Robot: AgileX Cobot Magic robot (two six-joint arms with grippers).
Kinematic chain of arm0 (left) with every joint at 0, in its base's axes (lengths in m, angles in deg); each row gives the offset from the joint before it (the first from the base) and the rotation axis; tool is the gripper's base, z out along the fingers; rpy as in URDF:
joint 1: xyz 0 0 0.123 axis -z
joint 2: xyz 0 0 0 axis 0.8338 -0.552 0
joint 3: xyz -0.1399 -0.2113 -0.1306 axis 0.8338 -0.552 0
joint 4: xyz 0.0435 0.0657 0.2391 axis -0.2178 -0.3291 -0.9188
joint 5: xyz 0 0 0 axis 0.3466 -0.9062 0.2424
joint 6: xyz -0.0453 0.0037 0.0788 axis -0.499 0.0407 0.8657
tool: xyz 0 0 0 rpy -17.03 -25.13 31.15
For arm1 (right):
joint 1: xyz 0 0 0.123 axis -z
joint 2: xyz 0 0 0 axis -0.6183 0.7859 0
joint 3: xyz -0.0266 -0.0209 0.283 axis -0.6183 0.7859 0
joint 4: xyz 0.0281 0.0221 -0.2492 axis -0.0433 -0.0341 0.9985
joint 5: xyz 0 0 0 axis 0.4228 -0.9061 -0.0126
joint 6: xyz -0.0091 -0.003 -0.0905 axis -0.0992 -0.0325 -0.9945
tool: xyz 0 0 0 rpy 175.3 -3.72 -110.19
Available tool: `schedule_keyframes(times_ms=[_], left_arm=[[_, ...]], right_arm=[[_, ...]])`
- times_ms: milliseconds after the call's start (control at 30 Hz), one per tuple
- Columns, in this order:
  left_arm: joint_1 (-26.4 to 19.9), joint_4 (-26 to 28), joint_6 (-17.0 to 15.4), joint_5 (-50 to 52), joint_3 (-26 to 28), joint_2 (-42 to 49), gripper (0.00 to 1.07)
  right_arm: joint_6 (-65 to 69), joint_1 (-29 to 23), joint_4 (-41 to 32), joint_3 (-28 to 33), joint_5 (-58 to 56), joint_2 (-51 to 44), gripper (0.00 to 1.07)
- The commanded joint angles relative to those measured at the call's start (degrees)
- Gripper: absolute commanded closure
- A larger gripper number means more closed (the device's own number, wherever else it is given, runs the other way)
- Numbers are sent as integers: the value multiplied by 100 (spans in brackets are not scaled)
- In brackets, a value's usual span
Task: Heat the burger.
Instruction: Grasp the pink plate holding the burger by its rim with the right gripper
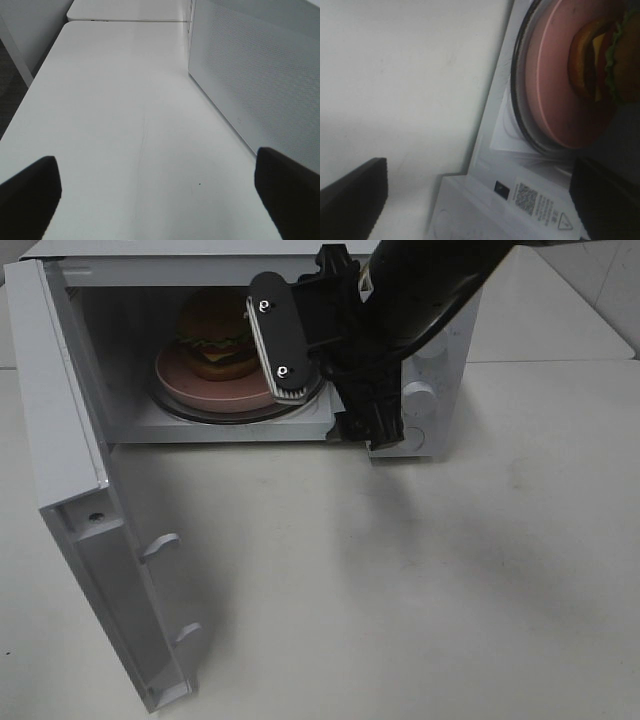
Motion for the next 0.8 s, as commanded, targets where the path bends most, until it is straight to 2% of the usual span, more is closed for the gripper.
schedule_keyframes(times_ms=[33,500,800], left_arm=[[34,17,0,40,-23,120,6],[34,17,0,40,-23,120,6],[34,17,0,40,-23,120,6]], right_arm=[[74,-80,23,-183,138,160,14],[97,-80,17,-819,458,1100,16],[172,-80,17,-1581,401,1874,18]])
